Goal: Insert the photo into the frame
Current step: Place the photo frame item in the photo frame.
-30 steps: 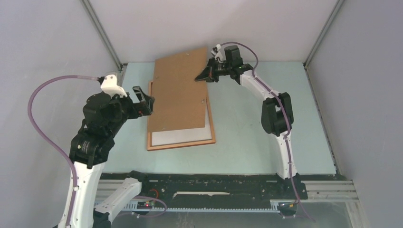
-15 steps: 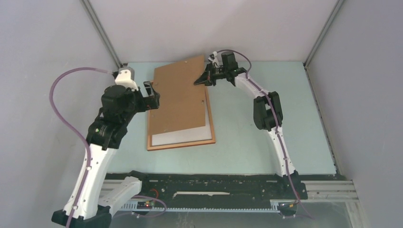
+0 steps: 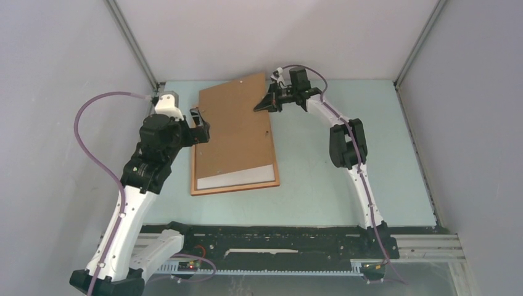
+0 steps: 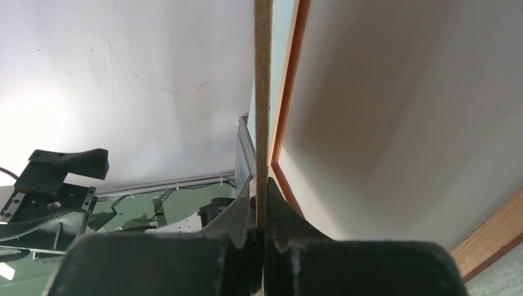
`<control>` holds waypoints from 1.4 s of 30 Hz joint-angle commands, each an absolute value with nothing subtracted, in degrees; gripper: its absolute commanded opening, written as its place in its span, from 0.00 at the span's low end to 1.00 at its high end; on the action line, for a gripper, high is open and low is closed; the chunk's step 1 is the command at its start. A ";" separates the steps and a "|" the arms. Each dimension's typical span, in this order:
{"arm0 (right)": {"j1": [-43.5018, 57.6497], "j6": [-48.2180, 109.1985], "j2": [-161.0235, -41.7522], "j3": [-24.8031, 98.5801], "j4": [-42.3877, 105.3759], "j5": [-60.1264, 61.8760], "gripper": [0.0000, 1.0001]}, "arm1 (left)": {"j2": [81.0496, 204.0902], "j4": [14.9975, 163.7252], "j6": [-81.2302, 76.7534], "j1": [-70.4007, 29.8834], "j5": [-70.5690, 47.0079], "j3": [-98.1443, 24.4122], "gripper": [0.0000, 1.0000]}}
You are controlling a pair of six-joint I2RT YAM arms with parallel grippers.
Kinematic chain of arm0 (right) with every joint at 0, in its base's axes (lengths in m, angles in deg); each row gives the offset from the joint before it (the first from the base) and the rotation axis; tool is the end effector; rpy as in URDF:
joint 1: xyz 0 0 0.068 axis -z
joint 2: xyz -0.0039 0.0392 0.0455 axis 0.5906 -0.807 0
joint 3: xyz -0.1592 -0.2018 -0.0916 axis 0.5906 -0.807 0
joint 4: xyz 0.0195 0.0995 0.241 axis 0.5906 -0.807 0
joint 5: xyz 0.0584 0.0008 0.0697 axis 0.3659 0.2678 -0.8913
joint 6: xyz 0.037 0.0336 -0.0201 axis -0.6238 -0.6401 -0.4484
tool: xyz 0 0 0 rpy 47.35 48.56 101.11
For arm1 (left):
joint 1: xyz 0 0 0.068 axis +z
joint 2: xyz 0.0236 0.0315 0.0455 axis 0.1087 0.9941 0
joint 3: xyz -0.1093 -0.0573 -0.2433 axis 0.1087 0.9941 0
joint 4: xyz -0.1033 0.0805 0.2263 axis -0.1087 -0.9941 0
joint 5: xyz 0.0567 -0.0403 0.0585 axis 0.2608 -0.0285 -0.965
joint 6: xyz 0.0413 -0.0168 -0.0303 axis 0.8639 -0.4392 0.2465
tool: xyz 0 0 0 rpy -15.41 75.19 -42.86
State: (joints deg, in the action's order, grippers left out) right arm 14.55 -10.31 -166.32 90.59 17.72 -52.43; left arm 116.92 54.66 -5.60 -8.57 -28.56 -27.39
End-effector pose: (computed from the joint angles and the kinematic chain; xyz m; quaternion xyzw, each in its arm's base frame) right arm 0.5175 0.2389 0.2013 -0.0746 0.7872 0.6043 0.0980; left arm 0.1731 -0.0404 0.3916 -0.0437 0.8152 -0.0888 0.5707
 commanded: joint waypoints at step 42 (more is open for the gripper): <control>11.04 -14.99 -168.27 87.33 27.45 -58.57 0.00 | 126.01 59.08 -16.97 2.56 -19.62 -23.81 1.00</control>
State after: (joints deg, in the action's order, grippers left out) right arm 12.37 -13.24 -173.71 87.90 25.52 -55.43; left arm 120.51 58.29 -9.99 -3.74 -25.32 -24.66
